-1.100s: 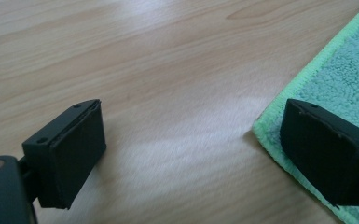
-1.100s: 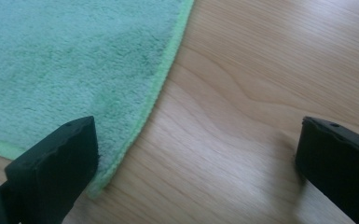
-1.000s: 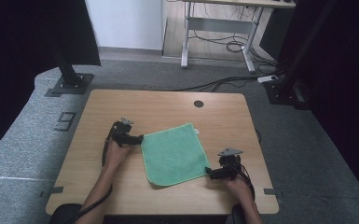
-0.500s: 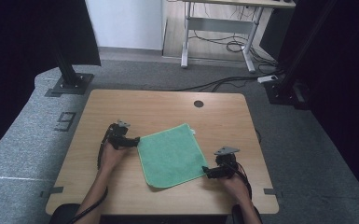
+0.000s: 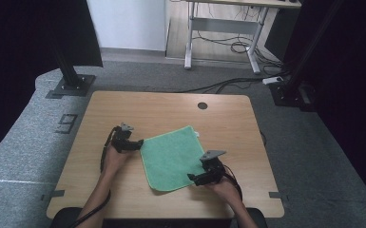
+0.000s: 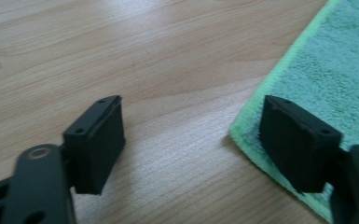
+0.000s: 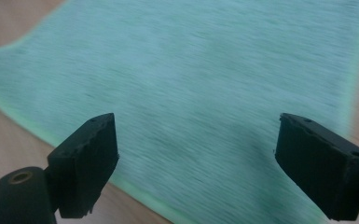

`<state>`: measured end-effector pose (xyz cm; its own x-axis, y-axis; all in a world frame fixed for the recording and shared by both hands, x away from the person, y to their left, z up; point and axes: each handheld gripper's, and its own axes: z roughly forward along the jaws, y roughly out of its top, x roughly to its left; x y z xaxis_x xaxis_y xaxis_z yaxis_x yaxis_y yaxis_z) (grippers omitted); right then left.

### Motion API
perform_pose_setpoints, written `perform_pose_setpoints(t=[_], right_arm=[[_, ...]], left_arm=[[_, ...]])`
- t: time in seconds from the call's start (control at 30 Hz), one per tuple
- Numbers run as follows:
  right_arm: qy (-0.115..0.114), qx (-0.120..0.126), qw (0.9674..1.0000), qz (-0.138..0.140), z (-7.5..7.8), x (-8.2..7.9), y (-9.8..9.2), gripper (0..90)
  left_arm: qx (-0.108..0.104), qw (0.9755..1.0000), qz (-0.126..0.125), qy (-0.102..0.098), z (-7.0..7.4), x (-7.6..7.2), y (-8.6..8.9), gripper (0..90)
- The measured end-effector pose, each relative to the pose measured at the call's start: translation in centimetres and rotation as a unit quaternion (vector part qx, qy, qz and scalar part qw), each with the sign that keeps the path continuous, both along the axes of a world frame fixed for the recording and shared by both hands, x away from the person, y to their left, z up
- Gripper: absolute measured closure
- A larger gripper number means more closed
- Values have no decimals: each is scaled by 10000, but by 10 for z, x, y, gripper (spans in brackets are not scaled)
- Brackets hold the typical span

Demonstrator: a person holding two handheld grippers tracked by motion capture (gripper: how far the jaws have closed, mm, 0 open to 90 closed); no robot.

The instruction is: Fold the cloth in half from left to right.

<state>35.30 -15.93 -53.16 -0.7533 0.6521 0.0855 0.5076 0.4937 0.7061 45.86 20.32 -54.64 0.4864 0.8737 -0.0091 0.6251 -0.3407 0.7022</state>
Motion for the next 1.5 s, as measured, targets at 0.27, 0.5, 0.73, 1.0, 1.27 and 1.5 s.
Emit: perform_pose_setpoints(t=[0.27, 0.5, 0.73, 1.0, 1.27, 1.5], right_arm=[[288, 306, 9970, 657, 0, -11, 43, 136], [313, 241, 9932, 1097, 0, -20, 74, 164], [329, 213, 9876, 1522, 3, -30, 101, 282], [110, -488, 9805, 1901, 6, -42, 134, 638], [4, -566, 9807, 1874, 11, -48, 135, 869], [21, -387, 9815, 1874, 18, -46, 132, 870]], left_arm=[[-52, 9999, -101, -61, 0, -5, -2, 383], [-60, 9999, -86, -57, 0, -6, -3, 398], [-68, 9999, -43, -70, 0, -6, -4, 398], [-93, 9999, -91, -92, 1, -9, -7, 489], [-221, 9989, -404, -36, 1, -12, -13, 831], [-229, 9990, -387, 53, 4, -11, -10, 893]])
